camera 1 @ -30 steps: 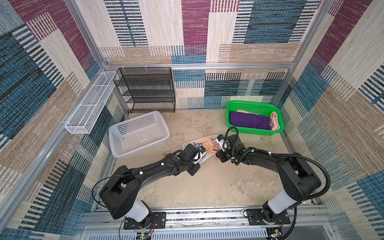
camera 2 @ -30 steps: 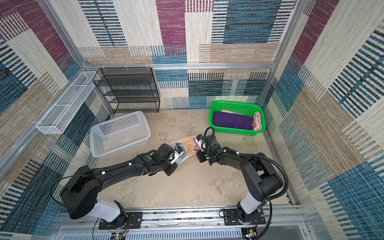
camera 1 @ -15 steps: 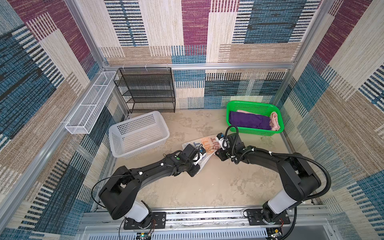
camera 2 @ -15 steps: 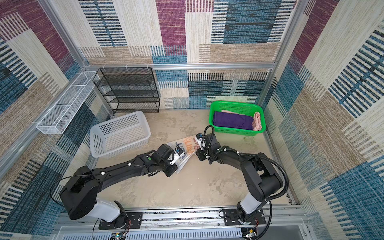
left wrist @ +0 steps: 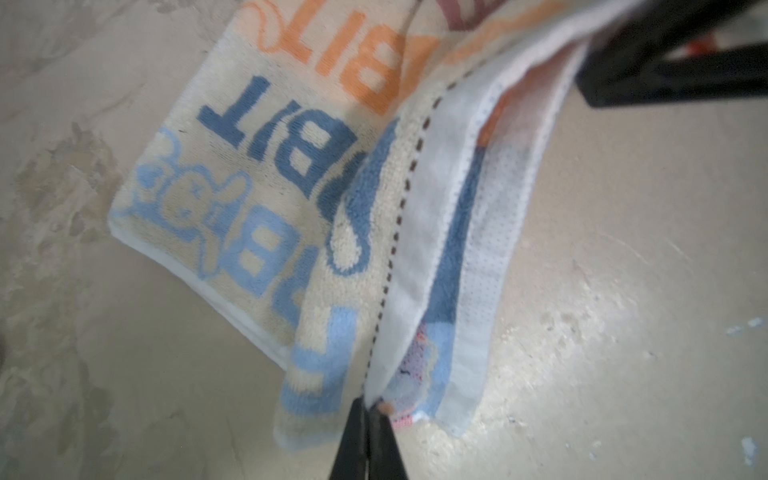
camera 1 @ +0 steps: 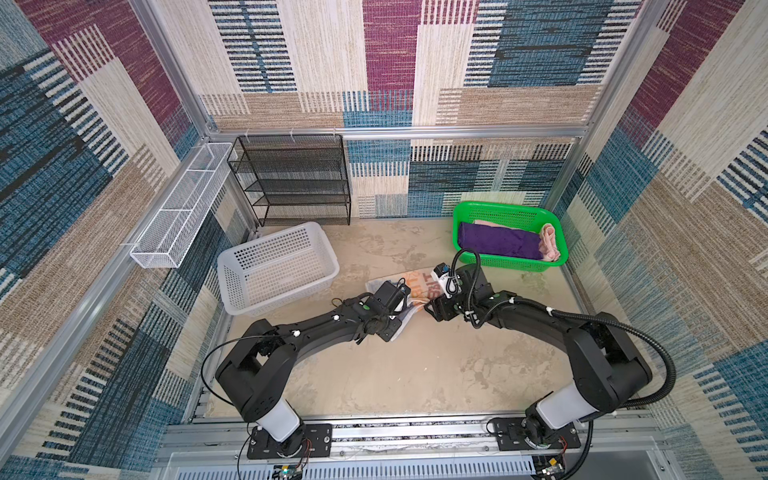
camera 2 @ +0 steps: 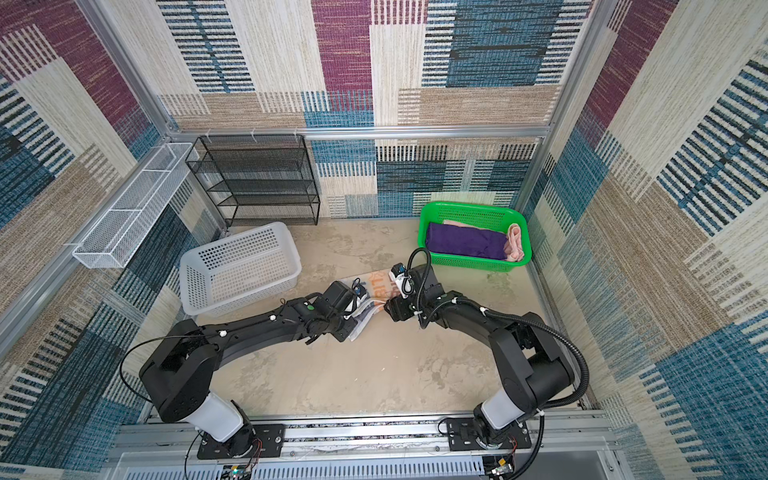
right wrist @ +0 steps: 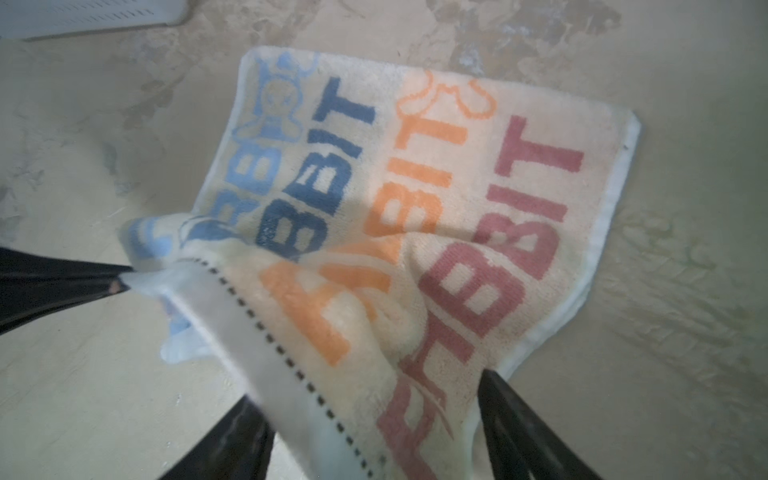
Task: Fold and stack the towels
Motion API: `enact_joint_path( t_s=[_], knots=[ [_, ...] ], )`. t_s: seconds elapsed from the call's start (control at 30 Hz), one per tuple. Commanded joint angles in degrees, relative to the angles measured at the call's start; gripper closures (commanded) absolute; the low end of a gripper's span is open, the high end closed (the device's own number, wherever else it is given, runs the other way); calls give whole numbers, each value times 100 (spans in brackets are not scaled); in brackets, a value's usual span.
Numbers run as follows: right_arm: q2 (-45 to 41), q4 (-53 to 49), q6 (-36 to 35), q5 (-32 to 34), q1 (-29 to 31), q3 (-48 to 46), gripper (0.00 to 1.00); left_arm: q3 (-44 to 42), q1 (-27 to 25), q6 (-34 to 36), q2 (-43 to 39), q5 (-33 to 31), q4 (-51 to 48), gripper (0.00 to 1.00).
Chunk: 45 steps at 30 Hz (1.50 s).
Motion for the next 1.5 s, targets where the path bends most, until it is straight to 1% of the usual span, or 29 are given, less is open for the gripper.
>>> enact_joint_path(
  t_s=[0.0, 0.2, 0.37, 0.5, 0.57, 0.63, 0.73, 0.8, 0.9, 0.97, 1.07, 1.27, 1.33, 1.47],
  knots=[
    [-218, 224, -198, -491, 22, -15, 18, 164, -5, -245, -185, -112, -179, 100],
    [-361, 528, -207, -853, 63, 92, 15, 376, 4, -227, -581, -59, -281, 100],
    [-171, 608, -128, -1014, 200, 265, 14, 867, 12, -382, -440, -187, -717, 100],
    [-33, 696, -57, -1004, 333, 261, 14, 1151, 21, -490, -264, -176, -875, 100],
    [76, 737, 7, -948, 360, 227, 12, 1274, 52, -535, -190, -178, -954, 100],
    [213, 787, 136, -716, 365, 208, 12, 1400, 82, -564, -133, -190, -1046, 100],
    [477, 737, 423, -27, 363, 261, 13, 1496, 118, -580, -102, -194, -1089, 100],
    [598, 626, 597, 567, 363, 275, 15, 1504, 135, -594, -133, -234, -1093, 100],
    [592, 410, 724, 1285, 358, 202, 17, 1476, 205, -634, -182, -383, -1141, 100],
    [533, 271, 763, 1598, 354, 139, 17, 1432, 266, -643, -185, -492, -1155, 100],
    [444, 87, 795, 1875, 330, 89, 17, 1365, 367, -669, -156, -619, -1134, 100],
    [441, 72, 899, 2319, 310, 51, 20, 1309, 410, -678, -14, -620, -1037, 100],
    [388, 128, 836, 2309, 310, 25, 20, 1326, 432, -665, 108, -602, -998, 100],
    [105, 283, 595, 2075, 327, -52, 21, 1481, 592, -740, 554, -502, -934, 100]
  ],
)
